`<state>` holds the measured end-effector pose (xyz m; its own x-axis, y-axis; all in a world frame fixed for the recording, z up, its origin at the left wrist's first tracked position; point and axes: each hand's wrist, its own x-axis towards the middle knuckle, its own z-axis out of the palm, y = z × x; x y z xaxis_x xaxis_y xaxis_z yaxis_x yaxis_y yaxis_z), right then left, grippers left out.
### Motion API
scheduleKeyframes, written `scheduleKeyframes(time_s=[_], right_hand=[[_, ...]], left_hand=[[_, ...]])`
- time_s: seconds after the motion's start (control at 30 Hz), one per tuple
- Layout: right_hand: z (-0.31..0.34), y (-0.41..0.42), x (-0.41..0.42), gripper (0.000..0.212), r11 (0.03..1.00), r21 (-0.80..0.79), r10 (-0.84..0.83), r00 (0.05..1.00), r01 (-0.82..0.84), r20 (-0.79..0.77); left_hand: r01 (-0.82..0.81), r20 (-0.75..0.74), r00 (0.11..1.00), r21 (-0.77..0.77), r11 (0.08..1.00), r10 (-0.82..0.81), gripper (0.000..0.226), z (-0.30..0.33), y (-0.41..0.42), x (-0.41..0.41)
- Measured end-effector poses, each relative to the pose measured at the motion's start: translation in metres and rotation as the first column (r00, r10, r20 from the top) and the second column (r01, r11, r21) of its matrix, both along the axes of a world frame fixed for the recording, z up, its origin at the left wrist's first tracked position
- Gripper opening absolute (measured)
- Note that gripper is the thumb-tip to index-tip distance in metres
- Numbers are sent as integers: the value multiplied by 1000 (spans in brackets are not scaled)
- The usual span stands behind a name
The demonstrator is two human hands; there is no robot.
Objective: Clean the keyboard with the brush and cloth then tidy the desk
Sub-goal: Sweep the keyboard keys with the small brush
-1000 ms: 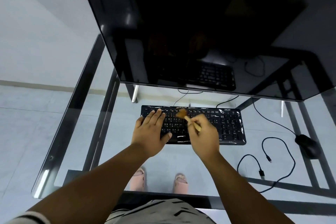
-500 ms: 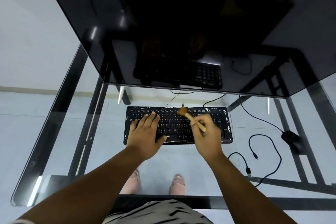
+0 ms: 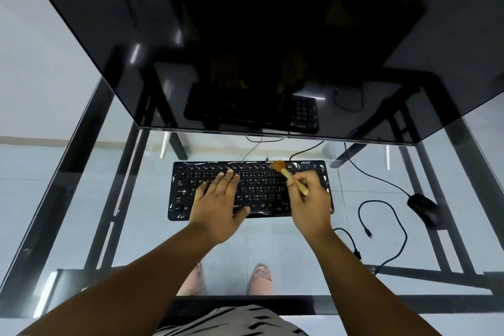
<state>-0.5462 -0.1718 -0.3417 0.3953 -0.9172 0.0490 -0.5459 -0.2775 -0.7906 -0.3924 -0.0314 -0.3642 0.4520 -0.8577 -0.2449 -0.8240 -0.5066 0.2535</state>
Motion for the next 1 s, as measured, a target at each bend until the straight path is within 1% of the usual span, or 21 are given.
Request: scheduleKeyframes(time_s=[0.07, 0.13, 0.2, 0.23, 0.27, 0.3, 0.33, 0.4, 0.43, 0.47, 0.5, 0.53, 0.6, 0.63, 0.67, 0.7, 0.77, 0.83, 0.9, 0.97, 1.0], right_hand=[[0, 1, -4, 5, 1000, -9, -11, 1000, 11, -14], [1, 3, -8, 6, 999, 1, -48, 997, 48, 61], [2, 9, -12, 7, 995, 47, 76, 988, -82, 132], [2, 12, -14, 8, 984, 65, 157, 980, -166, 122], [0, 14, -18, 9, 977, 68, 196, 977, -202, 86], [-4, 14, -21, 10, 983, 59, 172, 984, -175, 50], [-7, 12, -25, 10, 994, 46, 94, 995, -95, 24], [-9, 6, -33, 11, 997, 53, -54, 998, 52, 38], [-8, 2, -36, 12, 996, 70, -58, 996, 53, 62], [-7, 0, -38, 13, 997, 78, -15, 998, 10, 67], [-6, -2, -41, 13, 997, 70, 27, 998, -31, 48], [-5, -5, -44, 13, 999, 44, 30, 999, -31, 20], [-4, -14, -50, 11, 995, 2, -95, 995, 95, 1], [-3, -18, -53, 11, 988, 8, -157, 987, 157, 28], [-3, -23, -55, 10, 984, 26, -178, 982, 177, 58], [-1, -26, -55, 10, 988, 44, -153, 985, 150, 78], [0, -29, -55, 11, 996, 45, -76, 996, 75, 42], [0, -31, -55, 9, 993, 11, -121, 993, 121, -15], [0, -33, -58, 8, 986, 26, -166, 986, 165, 20], [1, -32, -60, 9, 995, 58, -79, 996, 76, 51], [-1, -30, -62, 9, 998, 51, -32, 999, 31, 24]], left_hand=[[40, -2, 999, 7, 999, -40, 83, -2, -3, -4], [53, 1, 999, 15, 998, -53, 89, -4, -6, -9], [52, -5, 999, 5, 999, -51, 89, -5, -8, -13], [52, -11, 999, -2, 999, -52, 88, -6, -9, -14], [54, -14, 998, -7, 998, -54, 86, -7, -10, -16], [57, -15, 998, -11, 998, -57, 84, -7, -12, -17], [56, -14, 998, -12, 998, -57, 82, -7, -13, -19], [50, -11, 999, -12, 999, -50, 80, -8, -15, -22], [48, -11, 999, -17, 999, -48, 81, -7, -17, -24], [47, -15, 999, -23, 999, -47, 82, -7, -18, -25], [48, -17, 999, -25, 999, -48, 82, -7, -20, -27], [49, -17, 999, -19, 999, -49, 80, -8, -21, -29], [46, -19, 999, -10, 999, -46, 79, -8, -25, -32], [42, -21, 999, -9, 999, -42, 79, -8, -26, -34], [40, -23, 999, -8, 999, -40, 80, -8, -28, -37], [39, -27, 999, -5, 999, -39, 80, -8, -30, -38], [36, -33, 999, 2, 999, -36, 80, -8, -31, -41], [27, -31, 999, 7, 1000, -26, 80, -7, -33, -42], [17, -28, 999, 0, 1000, -17, 80, -7, -34, -43], [5, -31, 1000, -7, 1000, -6, 80, -8, -34, -44], [-1, -30, 1000, -8, 1000, 1, 80, -8, -34, -45]])
